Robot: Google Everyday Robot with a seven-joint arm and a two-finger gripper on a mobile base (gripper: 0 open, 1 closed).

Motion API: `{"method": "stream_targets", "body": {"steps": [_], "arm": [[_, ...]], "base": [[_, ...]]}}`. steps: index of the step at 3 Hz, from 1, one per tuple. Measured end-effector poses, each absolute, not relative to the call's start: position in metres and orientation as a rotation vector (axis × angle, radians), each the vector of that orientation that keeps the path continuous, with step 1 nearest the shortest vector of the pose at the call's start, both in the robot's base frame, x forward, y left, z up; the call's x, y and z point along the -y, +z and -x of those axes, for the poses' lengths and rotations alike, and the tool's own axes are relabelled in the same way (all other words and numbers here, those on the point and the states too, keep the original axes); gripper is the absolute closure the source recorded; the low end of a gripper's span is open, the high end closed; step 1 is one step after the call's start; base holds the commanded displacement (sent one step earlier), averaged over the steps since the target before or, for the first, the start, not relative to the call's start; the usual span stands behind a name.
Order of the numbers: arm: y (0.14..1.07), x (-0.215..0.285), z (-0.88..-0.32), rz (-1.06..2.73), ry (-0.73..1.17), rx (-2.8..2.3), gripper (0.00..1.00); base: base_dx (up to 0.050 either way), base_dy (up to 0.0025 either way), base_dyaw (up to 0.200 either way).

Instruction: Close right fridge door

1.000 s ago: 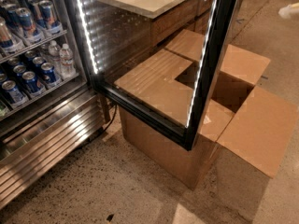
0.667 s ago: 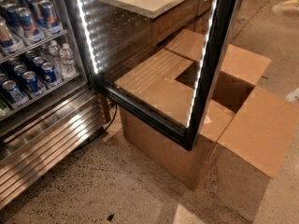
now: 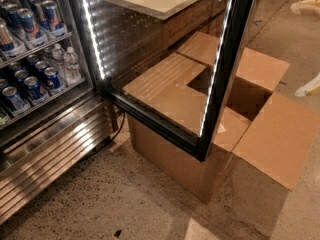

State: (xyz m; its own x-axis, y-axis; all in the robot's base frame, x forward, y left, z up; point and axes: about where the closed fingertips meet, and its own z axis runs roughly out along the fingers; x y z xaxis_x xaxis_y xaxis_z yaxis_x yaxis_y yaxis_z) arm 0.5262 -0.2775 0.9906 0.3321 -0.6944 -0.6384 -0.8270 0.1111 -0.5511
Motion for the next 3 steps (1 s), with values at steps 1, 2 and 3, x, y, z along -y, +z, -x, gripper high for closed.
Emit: {"method": "stream_targets", "body": {"steps": [1,2,3], "arm": [[0.996,0.268,-0.544,1.562,0.271,-1.32,0.0],[1.001,0.246,-0.552,1.544,0.382,-1.229,0.19],[0.997,0.219,-0.552,1.548,0.481,-1.179,0.42]], "base": [[0.0,0.0,0.0],[0.0,0.0,0.0],[0.0,0.0,0.0]]}}
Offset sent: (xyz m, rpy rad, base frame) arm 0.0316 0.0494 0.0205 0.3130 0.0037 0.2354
